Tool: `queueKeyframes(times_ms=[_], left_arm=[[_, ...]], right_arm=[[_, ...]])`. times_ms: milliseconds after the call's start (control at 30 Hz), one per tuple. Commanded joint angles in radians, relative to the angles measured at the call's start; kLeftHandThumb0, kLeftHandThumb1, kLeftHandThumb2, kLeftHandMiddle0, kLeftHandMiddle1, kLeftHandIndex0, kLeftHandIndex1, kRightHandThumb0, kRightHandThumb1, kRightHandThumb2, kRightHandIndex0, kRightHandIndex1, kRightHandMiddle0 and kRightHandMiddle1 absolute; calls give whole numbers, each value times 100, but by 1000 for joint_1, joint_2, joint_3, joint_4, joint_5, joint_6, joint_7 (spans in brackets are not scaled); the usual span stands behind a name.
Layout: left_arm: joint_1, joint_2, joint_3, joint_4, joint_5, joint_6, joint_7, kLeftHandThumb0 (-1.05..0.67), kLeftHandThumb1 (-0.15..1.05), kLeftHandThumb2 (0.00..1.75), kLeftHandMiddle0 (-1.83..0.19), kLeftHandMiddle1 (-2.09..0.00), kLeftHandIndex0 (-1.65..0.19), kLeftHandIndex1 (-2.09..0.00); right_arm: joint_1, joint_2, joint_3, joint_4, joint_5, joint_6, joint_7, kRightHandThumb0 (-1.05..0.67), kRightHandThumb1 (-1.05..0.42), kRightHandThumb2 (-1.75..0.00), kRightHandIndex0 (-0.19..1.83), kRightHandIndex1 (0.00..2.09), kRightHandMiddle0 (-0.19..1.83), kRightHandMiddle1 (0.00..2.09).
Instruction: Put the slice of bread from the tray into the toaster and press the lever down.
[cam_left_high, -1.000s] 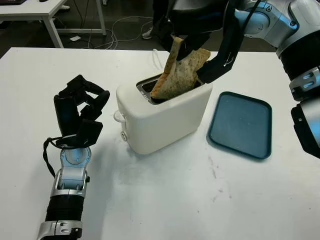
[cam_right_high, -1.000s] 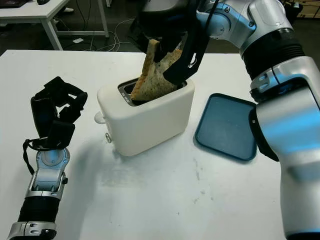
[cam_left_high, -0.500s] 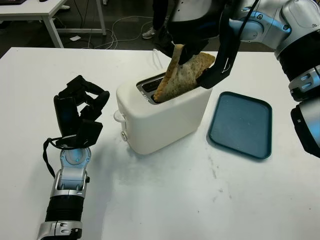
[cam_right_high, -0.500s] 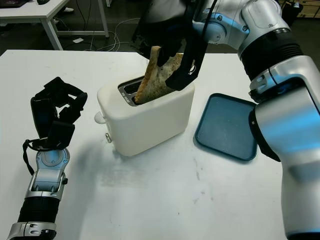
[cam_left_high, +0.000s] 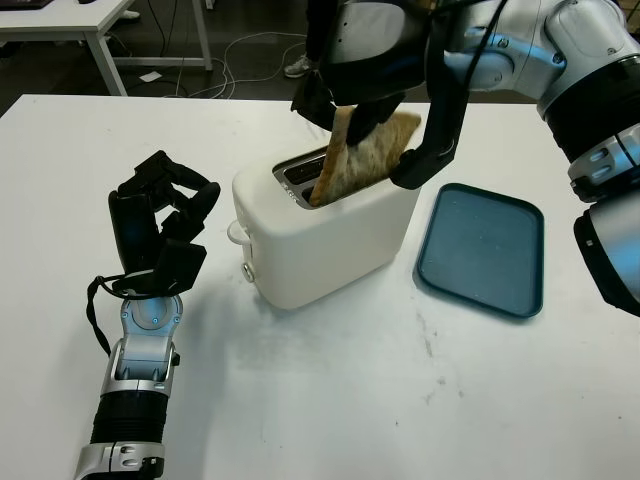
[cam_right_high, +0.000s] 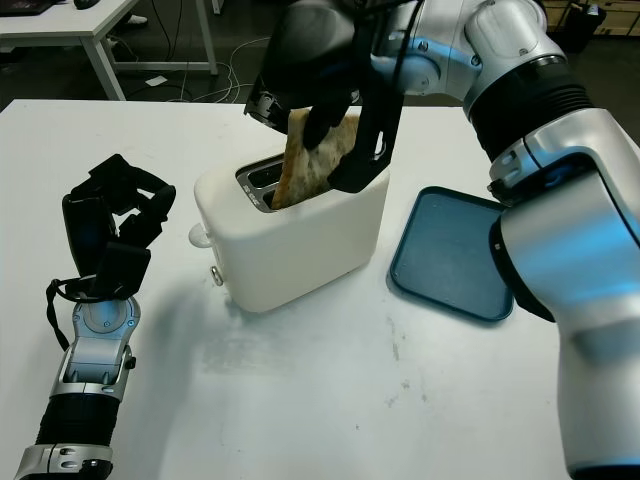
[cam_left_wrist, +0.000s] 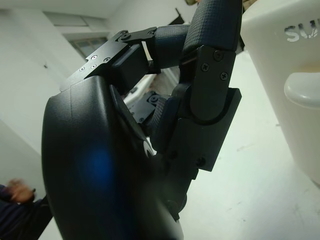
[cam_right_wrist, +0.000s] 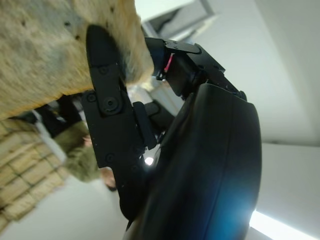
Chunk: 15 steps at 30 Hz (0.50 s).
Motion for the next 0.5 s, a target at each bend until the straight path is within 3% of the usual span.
queueKeyframes(times_ms=[0,167,467], left_arm=[[6,0,-2,-13,-1,0,4,-97,92,23,-103,-145,-89,-128],[6,-1,-3,-10,-1,-2,3,-96,92,23,-102,-144,-89,-128],[4,-2,-3,-9,-6,-2,0,-97,92,23,-105,-145,-89,-127]], right_arm=[[13,5,-35,-5,68,18,66,-103,-92,-7,35,56,51,20],[19,3,-97,-15,137,70,114,-93,-92,-5,17,74,52,6],[15,-35,-183,-7,140,102,50,-78,-90,-1,25,74,58,5]])
